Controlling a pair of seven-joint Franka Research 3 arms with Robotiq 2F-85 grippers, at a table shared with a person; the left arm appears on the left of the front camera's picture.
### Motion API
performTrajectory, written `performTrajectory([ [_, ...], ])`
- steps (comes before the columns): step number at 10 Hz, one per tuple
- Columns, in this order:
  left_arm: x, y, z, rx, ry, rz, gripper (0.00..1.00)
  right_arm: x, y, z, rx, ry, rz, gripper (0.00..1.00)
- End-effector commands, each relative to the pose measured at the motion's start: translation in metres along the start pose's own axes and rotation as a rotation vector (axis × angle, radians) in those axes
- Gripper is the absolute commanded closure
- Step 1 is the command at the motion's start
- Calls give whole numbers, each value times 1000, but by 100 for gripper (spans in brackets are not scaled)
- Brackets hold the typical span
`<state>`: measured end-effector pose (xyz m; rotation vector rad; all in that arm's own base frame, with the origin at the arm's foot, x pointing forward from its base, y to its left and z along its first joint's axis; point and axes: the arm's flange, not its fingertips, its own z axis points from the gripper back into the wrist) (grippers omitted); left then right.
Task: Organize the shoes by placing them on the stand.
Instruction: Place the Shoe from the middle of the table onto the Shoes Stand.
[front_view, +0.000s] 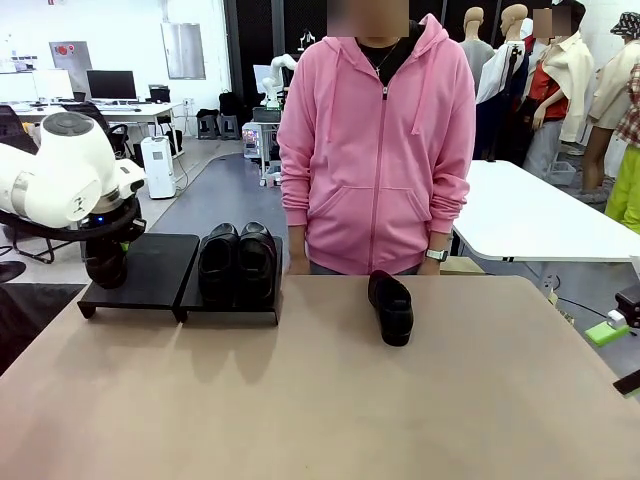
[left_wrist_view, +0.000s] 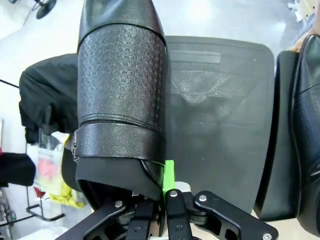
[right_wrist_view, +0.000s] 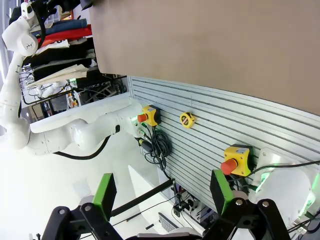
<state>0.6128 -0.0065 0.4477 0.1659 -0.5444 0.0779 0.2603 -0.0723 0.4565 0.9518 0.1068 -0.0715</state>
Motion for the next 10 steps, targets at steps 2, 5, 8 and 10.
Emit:
performTrajectory([
  [2, 1, -13, -8, 32, -23, -7, 0, 1, 5, 1, 19, -9, -15, 0],
  [5, -3, -12, 0, 42, -40, -5, 0, 1, 5, 1, 19, -9, -15, 0],
  [8, -22, -15, 67, -36, -39, -89, 0, 1, 5, 1, 19, -9, -15, 0],
  [10, -60, -21, 138, -201, 213, -147, 0, 1, 5, 1, 19, -9, -15, 0],
])
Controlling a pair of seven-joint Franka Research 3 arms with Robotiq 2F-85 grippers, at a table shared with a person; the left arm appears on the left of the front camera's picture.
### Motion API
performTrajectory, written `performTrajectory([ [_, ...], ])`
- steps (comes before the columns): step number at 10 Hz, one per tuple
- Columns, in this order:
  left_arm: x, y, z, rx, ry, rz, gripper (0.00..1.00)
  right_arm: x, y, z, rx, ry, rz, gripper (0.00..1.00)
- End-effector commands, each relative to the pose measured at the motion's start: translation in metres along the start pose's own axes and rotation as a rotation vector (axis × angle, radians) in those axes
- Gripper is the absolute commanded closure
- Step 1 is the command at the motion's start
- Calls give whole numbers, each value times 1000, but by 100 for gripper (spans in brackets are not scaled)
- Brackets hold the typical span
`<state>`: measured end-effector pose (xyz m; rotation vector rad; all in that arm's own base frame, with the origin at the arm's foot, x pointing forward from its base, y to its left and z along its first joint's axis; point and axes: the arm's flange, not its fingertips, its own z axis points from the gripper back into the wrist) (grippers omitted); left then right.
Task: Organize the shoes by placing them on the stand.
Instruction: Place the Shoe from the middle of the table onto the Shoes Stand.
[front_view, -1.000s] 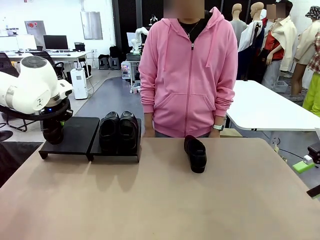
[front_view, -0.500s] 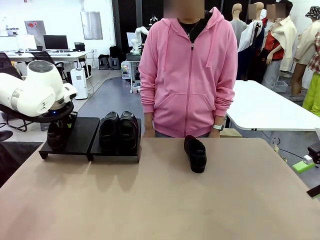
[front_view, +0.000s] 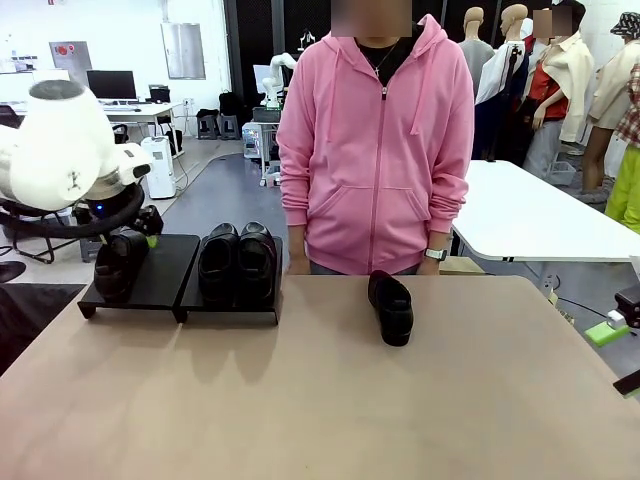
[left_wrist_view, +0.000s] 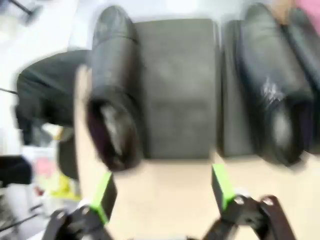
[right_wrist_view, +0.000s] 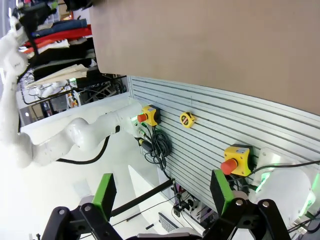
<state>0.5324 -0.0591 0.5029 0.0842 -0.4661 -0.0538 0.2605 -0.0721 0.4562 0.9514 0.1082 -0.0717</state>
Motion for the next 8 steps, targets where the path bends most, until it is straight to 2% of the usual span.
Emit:
performTrajectory([
  [1, -51, -1, 70, -216, 200, -79, 0, 1, 5, 1, 20, -10, -14, 0],
  [2, -77, -5, 90, -415, 225, -255, 0, 1, 5, 1, 20, -10, -14, 0],
  [4, -124, 4, 103, -591, 147, -251, 0, 1, 5, 1, 20, -10, -14, 0],
  [5, -144, 13, 95, -684, 113, -184, 0, 1, 5, 1, 20, -10, -14, 0],
  [7, -168, 37, 54, -755, 74, 229, 0, 1, 5, 1, 20, -10, -14, 0],
  [8, -173, 47, 37, -778, 79, 294, 0, 1, 5, 1, 20, -10, -14, 0],
])
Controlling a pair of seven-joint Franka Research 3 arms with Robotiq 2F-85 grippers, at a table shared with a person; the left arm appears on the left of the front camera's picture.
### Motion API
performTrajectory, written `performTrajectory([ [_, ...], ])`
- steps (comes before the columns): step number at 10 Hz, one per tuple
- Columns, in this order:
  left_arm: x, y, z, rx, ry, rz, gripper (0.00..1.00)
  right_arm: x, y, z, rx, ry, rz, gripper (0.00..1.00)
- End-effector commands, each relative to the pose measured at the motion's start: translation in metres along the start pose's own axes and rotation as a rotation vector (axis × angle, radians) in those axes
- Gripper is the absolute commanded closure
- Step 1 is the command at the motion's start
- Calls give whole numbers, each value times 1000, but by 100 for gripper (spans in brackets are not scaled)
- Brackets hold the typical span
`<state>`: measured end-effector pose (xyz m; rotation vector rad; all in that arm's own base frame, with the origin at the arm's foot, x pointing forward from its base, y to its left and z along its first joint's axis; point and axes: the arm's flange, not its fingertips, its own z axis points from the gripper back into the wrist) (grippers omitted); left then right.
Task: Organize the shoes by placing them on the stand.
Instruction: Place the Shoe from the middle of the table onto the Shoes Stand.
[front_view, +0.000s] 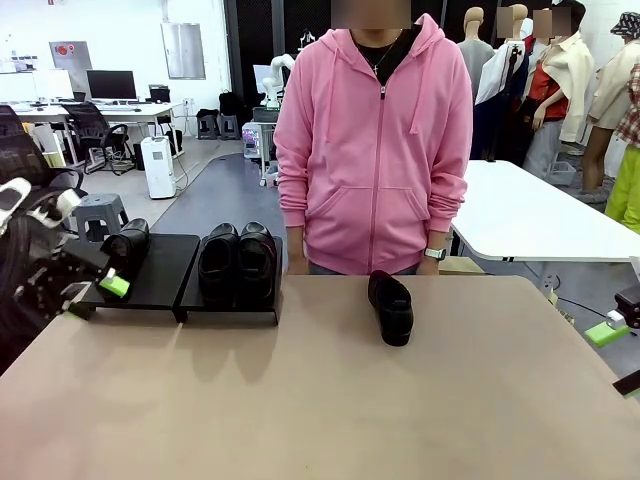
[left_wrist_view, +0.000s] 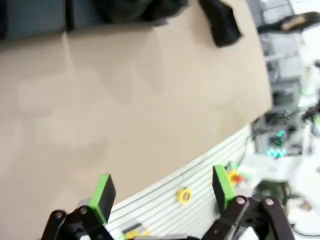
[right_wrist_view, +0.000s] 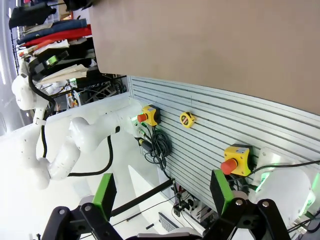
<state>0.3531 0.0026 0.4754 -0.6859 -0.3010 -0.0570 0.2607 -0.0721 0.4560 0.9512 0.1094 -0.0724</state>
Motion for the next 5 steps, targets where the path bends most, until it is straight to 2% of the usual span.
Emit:
performTrajectory([
  [1, 7, 18, -14, -73, -122, 149, 0, 1, 5, 1, 20, -10, -13, 0],
  [2, 12, 25, -16, -81, -148, 207, 0, 1, 5, 1, 20, -10, -13, 0],
  [3, 3, 23, -3, -26, -49, 106, 0, 1, 5, 1, 20, -10, -13, 0],
  [5, 3, 23, -3, -26, -49, 106, 0, 1, 5, 1, 20, -10, -13, 0],
])
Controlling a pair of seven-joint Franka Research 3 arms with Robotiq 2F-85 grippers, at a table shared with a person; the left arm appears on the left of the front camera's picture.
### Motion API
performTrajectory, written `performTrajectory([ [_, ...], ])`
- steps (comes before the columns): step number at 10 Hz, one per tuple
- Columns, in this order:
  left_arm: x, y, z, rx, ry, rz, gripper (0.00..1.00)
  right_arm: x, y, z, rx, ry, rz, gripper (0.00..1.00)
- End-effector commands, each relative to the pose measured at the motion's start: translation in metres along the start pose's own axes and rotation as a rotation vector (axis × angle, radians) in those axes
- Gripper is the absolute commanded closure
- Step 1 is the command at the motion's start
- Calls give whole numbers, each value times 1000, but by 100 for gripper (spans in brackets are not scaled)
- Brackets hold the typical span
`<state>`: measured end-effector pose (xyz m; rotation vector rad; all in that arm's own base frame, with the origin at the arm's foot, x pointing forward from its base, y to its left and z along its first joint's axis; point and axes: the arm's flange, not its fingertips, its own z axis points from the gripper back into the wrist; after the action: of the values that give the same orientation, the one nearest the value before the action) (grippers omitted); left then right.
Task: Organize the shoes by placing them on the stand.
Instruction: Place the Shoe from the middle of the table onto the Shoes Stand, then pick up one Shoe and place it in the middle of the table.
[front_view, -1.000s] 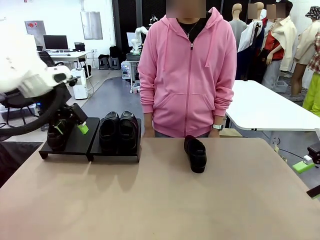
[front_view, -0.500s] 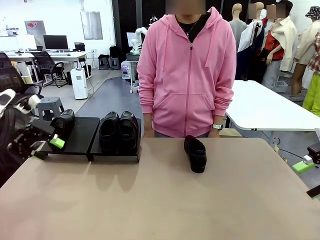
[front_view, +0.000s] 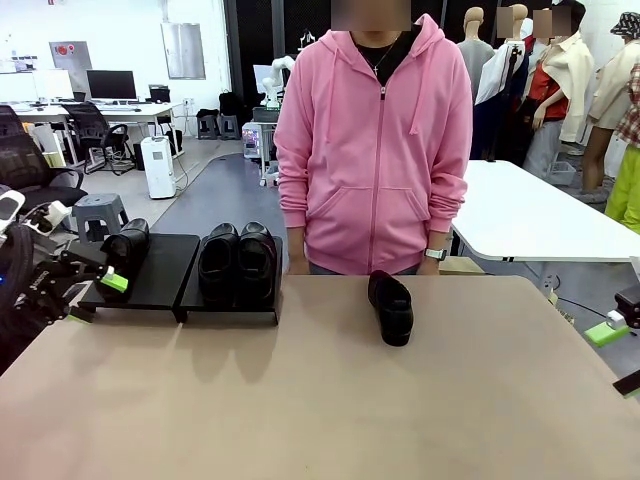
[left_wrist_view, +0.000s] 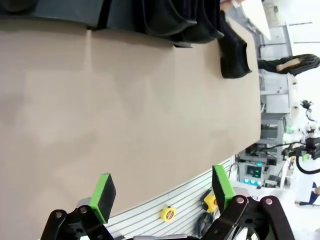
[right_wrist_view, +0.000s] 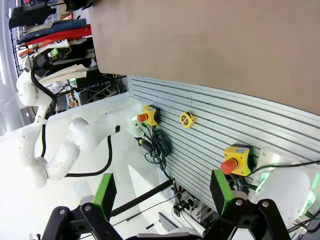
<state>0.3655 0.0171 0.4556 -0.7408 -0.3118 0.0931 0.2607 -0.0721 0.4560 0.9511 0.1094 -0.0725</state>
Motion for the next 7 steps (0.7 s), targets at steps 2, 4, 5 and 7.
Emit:
performTrajectory([
  [2, -4, -2, 6, 6, 13, -34, 0, 1, 5, 1, 20, -10, -13, 0],
  [4, -4, -2, 6, 6, 13, -34, 0, 1, 5, 1, 20, -10, -13, 0],
  [5, -4, -2, 6, 6, 13, -34, 0, 1, 5, 1, 20, -10, -13, 0],
  [7, -4, -2, 6, 6, 13, -34, 0, 1, 5, 1, 20, -10, -13, 0],
])
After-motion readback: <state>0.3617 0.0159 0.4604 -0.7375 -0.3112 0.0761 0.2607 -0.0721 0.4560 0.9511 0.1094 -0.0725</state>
